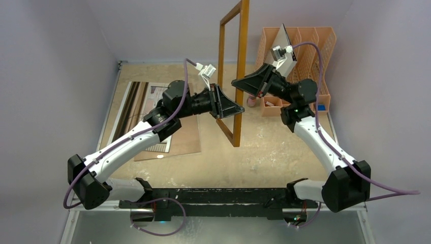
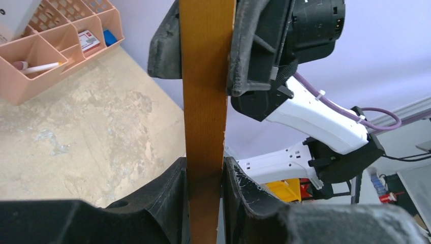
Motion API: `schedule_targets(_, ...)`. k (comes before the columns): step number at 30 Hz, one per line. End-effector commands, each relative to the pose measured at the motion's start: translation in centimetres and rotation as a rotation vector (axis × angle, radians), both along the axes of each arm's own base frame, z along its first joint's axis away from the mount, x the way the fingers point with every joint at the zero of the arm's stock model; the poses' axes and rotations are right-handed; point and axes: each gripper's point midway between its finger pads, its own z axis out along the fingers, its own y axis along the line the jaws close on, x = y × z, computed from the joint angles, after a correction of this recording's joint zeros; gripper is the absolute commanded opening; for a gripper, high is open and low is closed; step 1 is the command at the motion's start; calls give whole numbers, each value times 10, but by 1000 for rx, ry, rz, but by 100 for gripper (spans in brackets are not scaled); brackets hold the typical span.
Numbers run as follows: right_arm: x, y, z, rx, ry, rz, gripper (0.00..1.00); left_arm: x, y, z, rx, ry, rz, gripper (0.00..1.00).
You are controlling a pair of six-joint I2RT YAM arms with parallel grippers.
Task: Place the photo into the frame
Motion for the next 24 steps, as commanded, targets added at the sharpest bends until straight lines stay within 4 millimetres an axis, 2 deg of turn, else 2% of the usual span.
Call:
schedule_targets(1,0,-1,14,-35,-97,-44,8,3,21,52,-101,-138,112,16)
schedule_targets(3,7,-1,11,-61,-73,-68,4,16,33,40,-41,-127,215,37)
schedule_targets(4,9,0,9,-72,-61,-73,3,21,39,34,-10,-125,260,44)
schedule_targets(9,23,5,-9,-137,38,-89,0,33,73,14,111,-124,433,72)
schedule_targets(12,31,9,-21,-185,107,-93,0,36,93,14,150,-145,516,76)
schedule_targets(21,46,36,-67,-359,362,-157,0,50,163,11,231,-141,838,77)
schedule_targets(24,44,50,-71,-370,401,-156,0,52,180,9,249,-131,917,77)
